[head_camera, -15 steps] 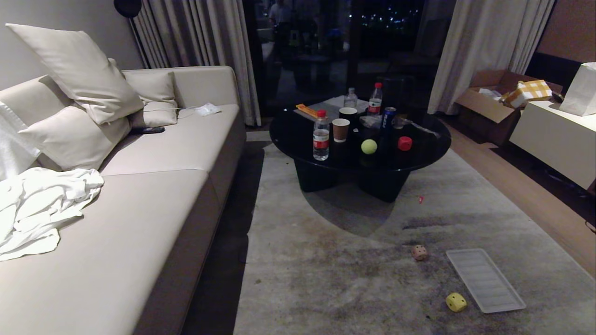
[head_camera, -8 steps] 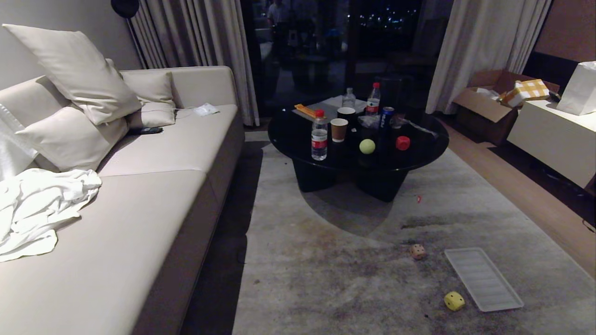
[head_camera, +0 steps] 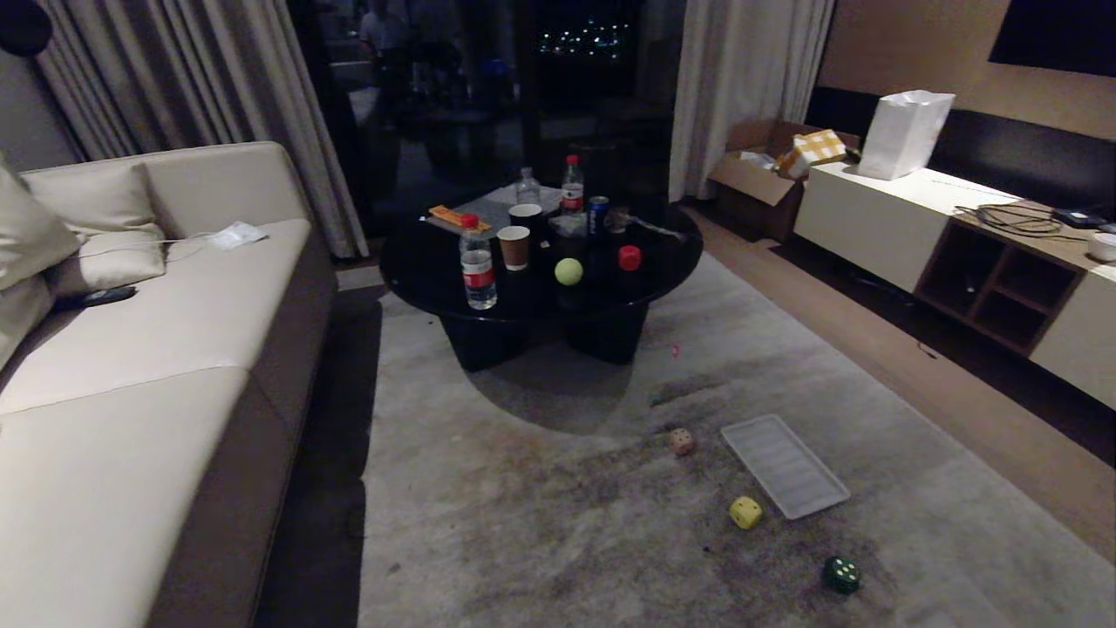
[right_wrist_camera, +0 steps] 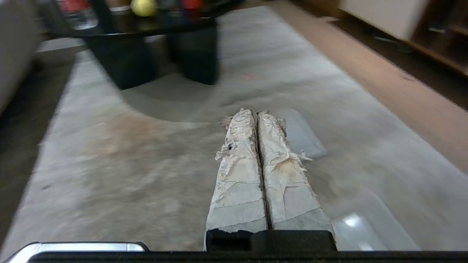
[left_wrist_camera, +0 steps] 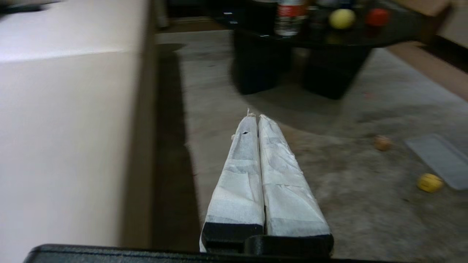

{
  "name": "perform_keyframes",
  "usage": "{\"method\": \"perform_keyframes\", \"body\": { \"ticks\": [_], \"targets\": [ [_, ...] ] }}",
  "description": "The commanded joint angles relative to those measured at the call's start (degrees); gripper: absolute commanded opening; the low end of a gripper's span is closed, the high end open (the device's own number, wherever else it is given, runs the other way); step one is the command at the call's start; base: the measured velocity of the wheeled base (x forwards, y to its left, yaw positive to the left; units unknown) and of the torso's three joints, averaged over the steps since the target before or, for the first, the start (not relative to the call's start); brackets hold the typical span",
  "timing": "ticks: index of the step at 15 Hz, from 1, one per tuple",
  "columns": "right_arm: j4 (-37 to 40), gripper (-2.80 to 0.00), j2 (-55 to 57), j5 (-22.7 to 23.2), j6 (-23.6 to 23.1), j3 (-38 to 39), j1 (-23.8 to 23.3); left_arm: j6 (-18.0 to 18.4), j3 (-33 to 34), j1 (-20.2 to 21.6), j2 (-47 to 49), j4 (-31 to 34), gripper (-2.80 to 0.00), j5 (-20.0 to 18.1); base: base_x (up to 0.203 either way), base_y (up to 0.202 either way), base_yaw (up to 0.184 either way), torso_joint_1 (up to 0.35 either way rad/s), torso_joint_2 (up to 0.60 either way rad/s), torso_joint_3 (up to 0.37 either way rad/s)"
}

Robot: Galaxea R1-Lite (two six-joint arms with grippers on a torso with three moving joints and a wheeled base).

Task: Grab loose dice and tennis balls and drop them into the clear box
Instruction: Find toys out of the box

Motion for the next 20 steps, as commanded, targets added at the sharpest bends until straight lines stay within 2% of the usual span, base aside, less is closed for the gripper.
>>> {"method": "perform_keyframes", "body": {
  "ticks": [1, 15, 20],
  "targets": [
    [-0.04, -2.80, 0.07, 0.01, -0.06, 0.62, 0.02, -0.05, 0.09, 0.00, 0.09, 0.06, -2.80, -0.01, 0.003, 0.010, -0.169, -0.002, -0.01, 0.002],
    [-0.04, -2.80, 0.07, 0.01, -0.16, 0.62, 0.02, -0.13, 0.09, 0.00, 0.09, 0.06, -2.80, -0.01, 0.001, 0.010, -0.164, 0.003, 0.00, 0.002],
    [-0.04, -2.80, 0.07, 0.01, -0.09, 0.62, 0.02, -0.13, 0.09, 0.00, 0.09, 0.06, -2.80, 0.00, 0.000, 0.002, -0.040, 0.000, 0.00, 0.002]
  ]
}}
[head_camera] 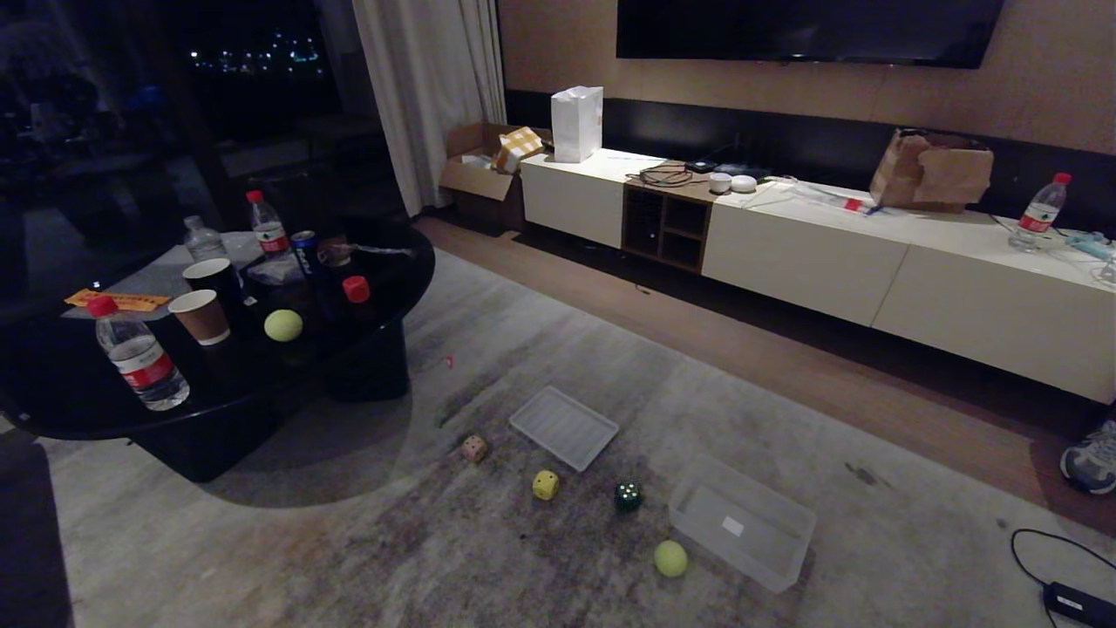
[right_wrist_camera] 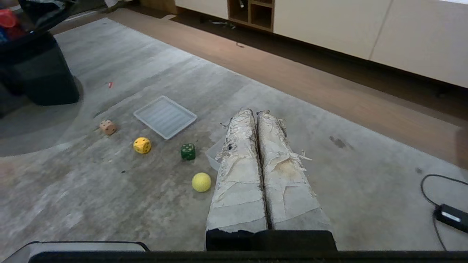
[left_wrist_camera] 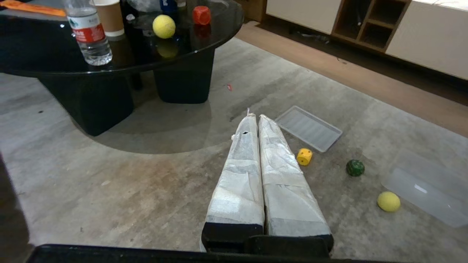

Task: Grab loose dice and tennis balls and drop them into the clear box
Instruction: Find toys out of the box

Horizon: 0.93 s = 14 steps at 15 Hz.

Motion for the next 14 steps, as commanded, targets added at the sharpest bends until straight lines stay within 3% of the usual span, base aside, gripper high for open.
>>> {"method": "perform_keyframes", "body": {
  "ticks": [1, 7, 14],
  "targets": [
    [-0.05, -2.80, 0.07, -0.01, -0.01, 0.62, 0.02, -0.03, 0.09, 0.00, 0.09, -0.02, -2.80, 0.01, 0.000, 0.000, 0.000, 0.000, 0.00, 0.000],
    [-0.05, -2.80, 0.07, 0.02, -0.06, 0.62, 0.02, -0.12, 0.09, 0.00, 0.09, -0.02, -2.80, 0.19, -0.162, -0.001, -0.003, 0.002, 0.01, 0.002],
    [-0.05, -2.80, 0.07, 0.02, -0.02, 0.62, 0.02, 0.05, 0.09, 0.00, 0.09, -0.02, -2.80, 0.10, -0.008, 0.000, 0.000, 0.002, 0.00, -0.026]
  ]
}}
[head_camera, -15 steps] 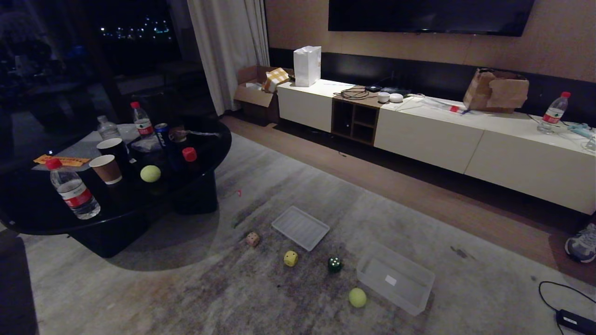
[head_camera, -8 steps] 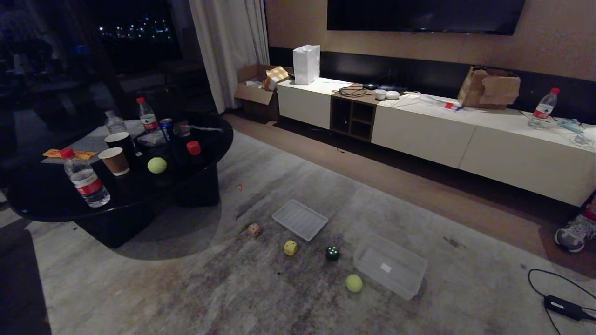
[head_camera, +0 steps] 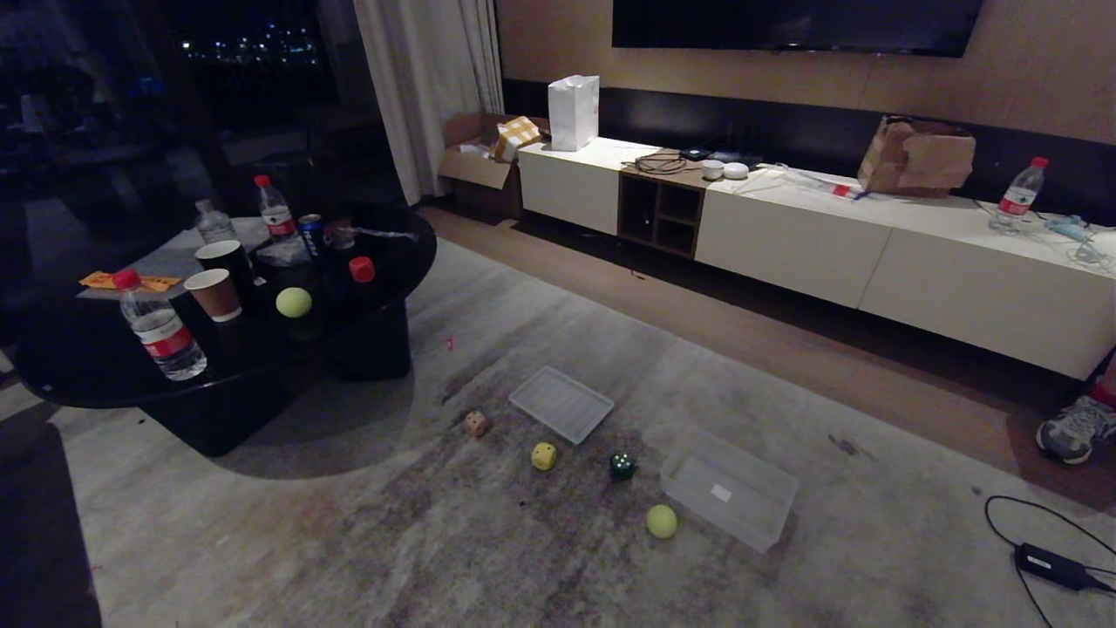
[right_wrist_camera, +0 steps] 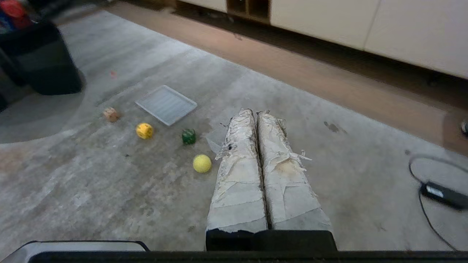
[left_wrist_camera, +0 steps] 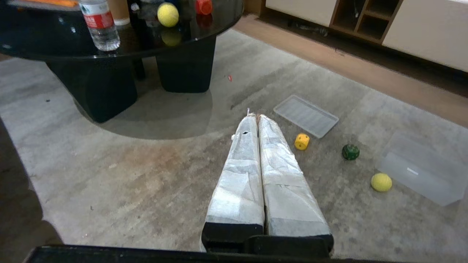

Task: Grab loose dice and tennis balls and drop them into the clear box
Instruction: Find toys out of the box

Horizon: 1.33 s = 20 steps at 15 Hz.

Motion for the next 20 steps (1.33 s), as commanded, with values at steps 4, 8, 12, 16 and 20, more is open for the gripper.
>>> {"method": "perform_keyframes", "body": {
  "ticks": [4, 8, 12, 16, 20],
  "targets": [
    [-0.01, -2.80, 0.07, 0.06, -0.06, 0.62, 0.02, 0.08, 0.09, 0.00, 0.09, -0.02, -2.80, -0.01, 0.000, 0.000, 0.000, 0.002, 0.00, -0.187],
    [-0.01, -2.80, 0.07, 0.05, 0.01, 0.62, 0.02, 0.69, 0.09, 0.00, 0.09, -0.02, -2.80, -0.10, 0.000, 0.000, 0.000, 0.003, 0.00, -0.198],
    [-0.01, -2.80, 0.07, 0.06, 0.01, 0.62, 0.02, 0.69, 0.09, 0.00, 0.09, -0.02, -2.80, -0.10, 0.000, 0.000, 0.000, 0.003, 0.00, -0.194],
    [-0.01, -2.80, 0.07, 0.06, -0.07, 0.62, 0.02, 0.69, 0.09, 0.00, 0.09, -0.02, -2.80, -0.09, 0.000, 0.000, 0.000, 0.003, 0.00, -0.197],
    [-0.01, -2.80, 0.07, 0.05, 0.01, 0.62, 0.02, 0.78, 0.09, 0.00, 0.09, -0.02, -2.80, -0.10, 0.000, 0.000, 0.000, 0.002, 0.00, -0.193]
  ]
}}
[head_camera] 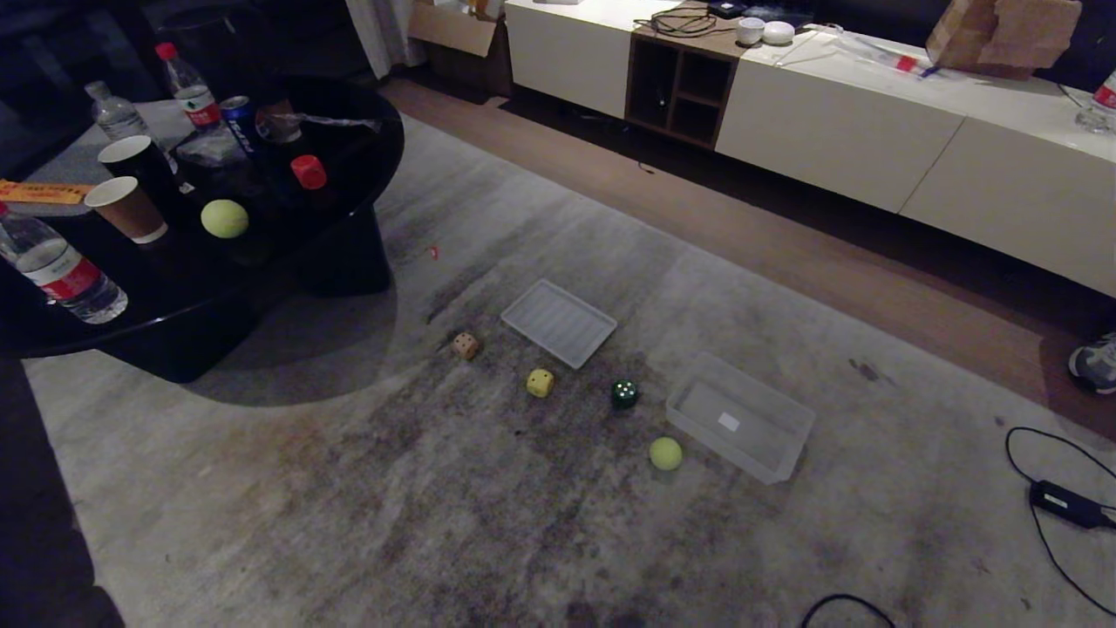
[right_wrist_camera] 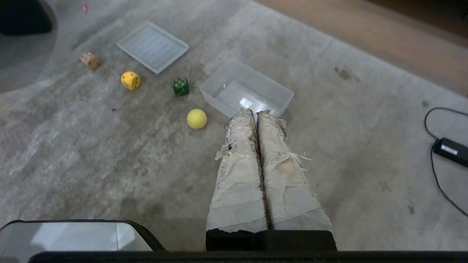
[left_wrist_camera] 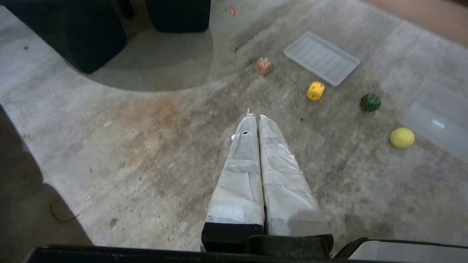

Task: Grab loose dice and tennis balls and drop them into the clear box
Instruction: Find toys out of the box

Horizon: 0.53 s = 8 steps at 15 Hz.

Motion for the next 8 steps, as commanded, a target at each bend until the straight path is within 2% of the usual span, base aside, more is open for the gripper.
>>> {"method": "perform_keyframes", "body": {
  "ticks": [1, 8],
  "targets": [
    [-0.05, -2.80, 0.07, 0.06, 0.01, 0.62, 0.02, -0.12, 0.09, 0.00, 0.09, 0.00, -2.80, 0.04, 0.000, 0.000, 0.000, 0.003, 0.01, -0.197],
    [-0.05, -2.80, 0.07, -0.03, 0.01, 0.62, 0.02, -0.04, 0.09, 0.00, 0.09, 0.00, -2.80, 0.04, 0.000, 0.000, 0.000, 0.001, 0.00, -0.198]
  ]
}}
